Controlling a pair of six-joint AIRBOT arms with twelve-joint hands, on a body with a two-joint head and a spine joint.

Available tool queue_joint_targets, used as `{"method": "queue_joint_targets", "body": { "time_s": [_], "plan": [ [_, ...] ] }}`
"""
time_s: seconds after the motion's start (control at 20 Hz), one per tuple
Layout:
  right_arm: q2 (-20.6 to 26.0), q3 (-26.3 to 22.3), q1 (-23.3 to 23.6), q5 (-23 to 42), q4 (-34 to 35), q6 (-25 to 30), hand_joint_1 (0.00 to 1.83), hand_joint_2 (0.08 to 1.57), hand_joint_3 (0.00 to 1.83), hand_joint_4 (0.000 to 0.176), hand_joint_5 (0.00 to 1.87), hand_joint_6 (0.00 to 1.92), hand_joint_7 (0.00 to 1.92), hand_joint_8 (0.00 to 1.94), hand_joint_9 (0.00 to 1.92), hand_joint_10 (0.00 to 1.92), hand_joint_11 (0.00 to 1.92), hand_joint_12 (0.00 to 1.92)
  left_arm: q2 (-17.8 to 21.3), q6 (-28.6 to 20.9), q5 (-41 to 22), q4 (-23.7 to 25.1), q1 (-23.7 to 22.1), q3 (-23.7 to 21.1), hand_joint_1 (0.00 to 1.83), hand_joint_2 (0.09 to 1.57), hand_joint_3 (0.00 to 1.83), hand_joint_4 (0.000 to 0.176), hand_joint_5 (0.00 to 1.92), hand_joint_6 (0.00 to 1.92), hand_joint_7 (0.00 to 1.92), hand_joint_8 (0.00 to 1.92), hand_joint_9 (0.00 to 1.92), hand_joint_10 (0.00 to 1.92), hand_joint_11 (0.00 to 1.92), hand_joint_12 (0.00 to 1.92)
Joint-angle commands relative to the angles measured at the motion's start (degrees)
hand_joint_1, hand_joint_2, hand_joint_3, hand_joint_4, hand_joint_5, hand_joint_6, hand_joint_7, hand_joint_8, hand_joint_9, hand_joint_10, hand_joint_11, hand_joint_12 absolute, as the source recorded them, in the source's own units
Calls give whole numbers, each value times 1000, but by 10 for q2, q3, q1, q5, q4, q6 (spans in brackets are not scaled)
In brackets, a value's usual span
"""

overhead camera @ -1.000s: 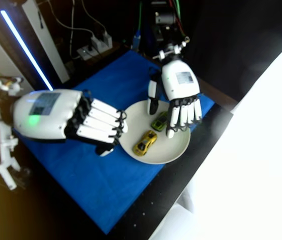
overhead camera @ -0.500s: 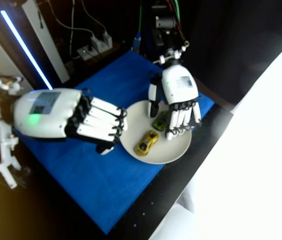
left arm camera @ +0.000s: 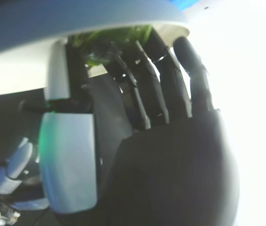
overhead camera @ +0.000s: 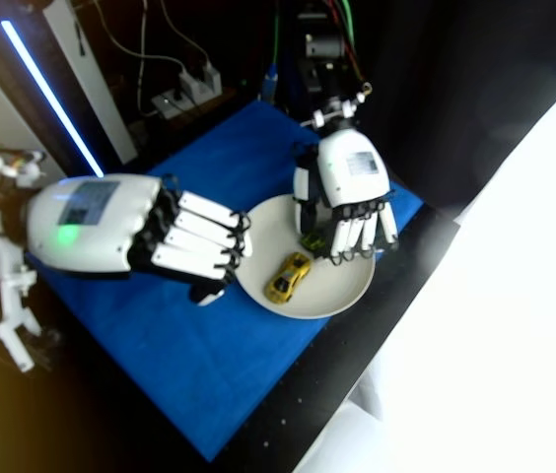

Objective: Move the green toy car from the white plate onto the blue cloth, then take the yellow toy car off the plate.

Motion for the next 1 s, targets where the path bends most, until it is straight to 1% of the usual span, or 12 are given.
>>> {"method": "queue_joint_targets", "body": {
  "time_s": [0.0,0.1,0.25,0.35,0.4,0.5,0.55,0.65,0.75,0.8,0.9,0.95],
  "plan": [
    [0,-2,8,74,0,-4,731,1120,3,0,447,938,568,1285,542,1515,413,1876,-2,3,-45,4,1,3,1339,1219,0,0,765,1265,837,1246,609,1566,94,1721],
    [0,-2,8,75,0,-4,741,1124,3,0,462,952,573,1304,541,1523,397,1885,-3,3,-47,4,1,3,1330,1241,1,0,751,1315,803,1289,539,1629,16,1728],
    [0,-3,8,76,0,-4,775,1130,1,0,464,923,568,1387,535,1598,391,1921,-2,3,-54,1,1,1,1349,1206,0,0,741,1247,844,1203,707,1559,451,1688],
    [0,-4,8,77,0,-4,873,1138,2,0,522,831,628,1277,581,1480,436,1826,7,3,-71,1,1,-12,1347,1207,1,0,760,1220,846,1258,684,1554,479,1758],
    [0,-4,8,77,0,-4,900,1140,2,0,506,871,598,1319,553,1519,401,1848,14,3,-81,1,1,-23,1350,1205,0,0,736,1210,837,1277,738,1521,610,1694],
    [0,-5,8,77,0,-4,903,1141,0,0,489,974,603,1352,574,1527,445,1833,37,3,-113,3,1,-53,1355,1186,0,0,812,1136,840,1249,760,1472,567,1648],
    [0,-5,8,77,0,-4,884,1125,0,0,523,969,667,1260,647,1429,514,1765,47,3,-126,8,1,-67,1360,1178,0,0,789,1105,881,1246,785,1426,532,1672],
    [0,-5,8,77,0,-4,862,1128,0,0,524,951,651,1251,617,1445,483,1810,71,3,-151,19,1,-97,1351,1192,2,0,821,1073,887,1331,663,1494,65,1900],
    [0,-5,8,77,1,-4,908,1136,1,0,524,931,644,1232,616,1440,488,1809,99,3,-179,36,2,-134,1353,1190,0,0,802,1102,880,1305,709,1494,309,1875],
    [0,-5,8,77,1,-4,908,1117,0,0,580,892,682,1178,632,1387,498,1776,110,3,-192,45,3,-149,1350,1191,0,0,834,1080,875,1315,676,1510,227,1912],
    [0,-5,8,77,1,-4,946,1133,1,0,598,855,635,1242,583,1453,465,1787,131,3,-213,60,6,-176,1357,1166,0,0,860,1123,950,1118,713,1446,206,1838],
    [0,-5,8,77,1,-4,966,1124,0,0,627,836,658,1260,610,1462,502,1764,149,2,-233,70,12,-201,1361,1157,0,0,872,1111,973,1110,724,1385,232,1759]
  ]
}}
